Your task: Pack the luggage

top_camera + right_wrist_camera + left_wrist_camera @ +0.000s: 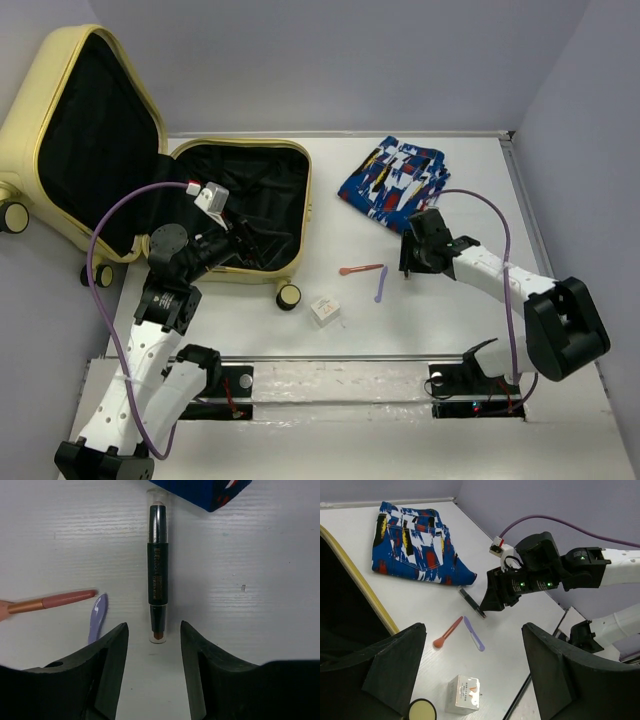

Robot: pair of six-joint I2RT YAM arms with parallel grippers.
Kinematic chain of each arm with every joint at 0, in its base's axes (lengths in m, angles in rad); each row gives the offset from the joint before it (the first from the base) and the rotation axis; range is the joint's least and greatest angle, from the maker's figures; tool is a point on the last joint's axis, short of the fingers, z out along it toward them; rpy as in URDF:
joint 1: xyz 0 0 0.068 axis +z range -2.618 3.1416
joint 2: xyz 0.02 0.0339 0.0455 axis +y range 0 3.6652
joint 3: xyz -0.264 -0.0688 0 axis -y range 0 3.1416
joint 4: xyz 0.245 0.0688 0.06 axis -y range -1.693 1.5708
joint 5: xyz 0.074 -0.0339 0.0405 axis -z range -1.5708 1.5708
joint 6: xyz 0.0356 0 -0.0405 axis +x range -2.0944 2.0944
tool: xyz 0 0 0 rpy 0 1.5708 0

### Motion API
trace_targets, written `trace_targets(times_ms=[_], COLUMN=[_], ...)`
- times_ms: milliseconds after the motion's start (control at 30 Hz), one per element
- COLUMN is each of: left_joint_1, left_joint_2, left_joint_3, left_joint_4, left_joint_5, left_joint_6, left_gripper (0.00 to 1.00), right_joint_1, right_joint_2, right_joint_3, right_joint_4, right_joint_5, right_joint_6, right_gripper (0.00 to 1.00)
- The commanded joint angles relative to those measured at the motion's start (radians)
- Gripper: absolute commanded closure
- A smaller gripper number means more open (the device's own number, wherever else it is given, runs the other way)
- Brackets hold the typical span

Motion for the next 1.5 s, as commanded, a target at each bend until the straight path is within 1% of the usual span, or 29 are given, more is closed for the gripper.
trace_targets(times_ms=[0, 100, 200, 233, 300, 333, 367, 400, 567, 600, 667, 700, 767, 800, 900, 933, 967, 1000, 1033, 1067, 1100, 1133, 1200, 1233, 1300, 1367, 1400, 1433, 1467], left_joint_1=[0.000, 0.000, 0.000, 0.000, 0.000, -0.001, -0.001, -0.001, -0.004, -0.004, -0.004, -0.004, -0.003, -0.003, -0.003, -0.001, 0.000, 0.000, 0.002, 0.003, 0.003, 0.005, 0.005, 0.005, 0.003, 0.003, 0.002, 0.002, 0.002], left_joint_2=[-0.014, -0.014, -0.020, -0.020, -0.022, -0.024, -0.024, -0.024, -0.022, -0.022, -0.020, -0.020, -0.022, -0.025, -0.030, -0.033, -0.034, -0.036, -0.039, -0.039, -0.039, -0.040, -0.042, -0.043, -0.045, -0.048, -0.048, -0.047, -0.045], left_joint_3=[-0.007, -0.007, -0.008, -0.007, -0.007, -0.008, -0.007, -0.007, -0.008, -0.008, -0.008, -0.007, -0.008, -0.007, -0.007, -0.004, -0.002, -0.001, -0.001, 0.001, 0.001, -0.001, -0.001, -0.001, 0.001, 0.002, 0.004, 0.002, 0.004], left_joint_4=[0.023, 0.021, 0.018, 0.018, 0.015, 0.015, 0.015, 0.015, 0.015, 0.015, 0.017, 0.017, 0.018, 0.017, 0.004, 0.001, -0.002, -0.011, -0.011, -0.014, -0.016, -0.017, -0.020, -0.022, -0.022, -0.023, -0.023, -0.025, -0.023], left_joint_5=[0.005, 0.005, 0.003, 0.002, -0.001, -0.001, -0.003, -0.003, -0.004, -0.004, -0.004, -0.004, -0.007, -0.013, -0.038, -0.046, -0.055, -0.070, -0.076, -0.078, -0.082, -0.086, -0.089, -0.089, -0.087, -0.089, -0.092, -0.092, -0.093], left_joint_6=[0.015, 0.017, 0.018, 0.020, 0.020, 0.018, 0.018, 0.020, 0.018, 0.018, 0.017, 0.014, 0.014, 0.015, 0.017, 0.017, 0.021, 0.023, 0.023, 0.024, 0.026, 0.027, 0.027, 0.026, 0.027, 0.026, 0.026, 0.024, 0.024], left_gripper=[0.12, 0.12, 0.12, 0.13, 0.13, 0.13, 0.13, 0.13, 0.13, 0.13, 0.14, 0.15, 0.16, 0.16, 0.19, 0.20, 0.22, 0.22, 0.23, 0.25, 0.25, 0.26, 0.27, 0.27, 0.28, 0.29, 0.29, 0.29, 0.29], right_joint_1=[0.010, 0.019, 0.019, 0.019, 0.019, 0.019, 0.019, 0.019, 0.068, 0.081, 0.104, 0.133, 0.162, 0.197, 0.258, 0.289, 0.298, 0.299, 0.308, 0.308, 0.308, 0.308, 0.308, 0.308, 0.308, 0.308, 0.317, 0.317, 0.331], right_joint_2=[0.076, 0.114, 0.162, 0.172, 0.195, 0.194, 0.186, 0.176, 0.038, -0.011, -0.038, -0.039, 0.004, 0.034, 0.187, 0.230, 0.317, 0.362, 0.407, 0.450, 0.526, 0.550, 0.548, 0.530, 0.483, 0.388, 0.320, 0.286, 0.253], right_joint_3=[0.047, 0.065, 0.080, 0.082, 0.087, 0.085, 0.084, 0.081, 0.099, 0.108, 0.136, 0.172, 0.223, 0.304, 0.460, 0.576, 0.635, 0.690, 0.744, 0.845, 0.890, 0.941, 0.927, 0.903, 0.796, 0.699, 0.600, 0.546, 0.448], right_joint_4=[0.067, 0.078, 0.084, 0.084, 0.086, 0.086, 0.086, 0.086, 0.037, 0.038, 0.047, 0.081, 0.133, 0.159, 0.210, 0.221, 0.230, 0.266, 0.282, 0.293, 0.296, 0.296, 0.297, 0.299, 0.294, 0.290, 0.274, 0.268, 0.245], right_joint_5=[0.053, 0.053, 0.059, 0.062, 0.071, 0.074, 0.083, 0.085, 0.088, 0.061, 0.007, -0.054, -0.108, -0.152, -0.203, -0.237, -0.260, -0.319, -0.355, -0.395, -0.457, -0.482, -0.487, -0.466, -0.405, -0.397, -0.391, -0.389, -0.374], right_joint_6=[0.005, 0.009, 0.018, 0.021, 0.026, 0.031, 0.032, 0.031, 0.011, 0.005, 0.001, 0.000, -0.003, -0.002, -0.005, -0.003, 0.004, 0.018, 0.038, 0.070, 0.086, 0.106, 0.103, 0.089, 0.060, 0.017, -0.006, -0.020, -0.029], right_gripper=[0.51, 0.53, 0.60, 0.65, 0.71, 0.84, 0.90, 0.92, 0.93, 0.93, 0.93, 0.93, 0.93, 0.93, 0.93, 0.93, 0.93, 0.93, 0.91, 0.67, 0.55, 0.43, 0.34, 0.27, 0.22, 0.16, 0.14, 0.13, 0.09])
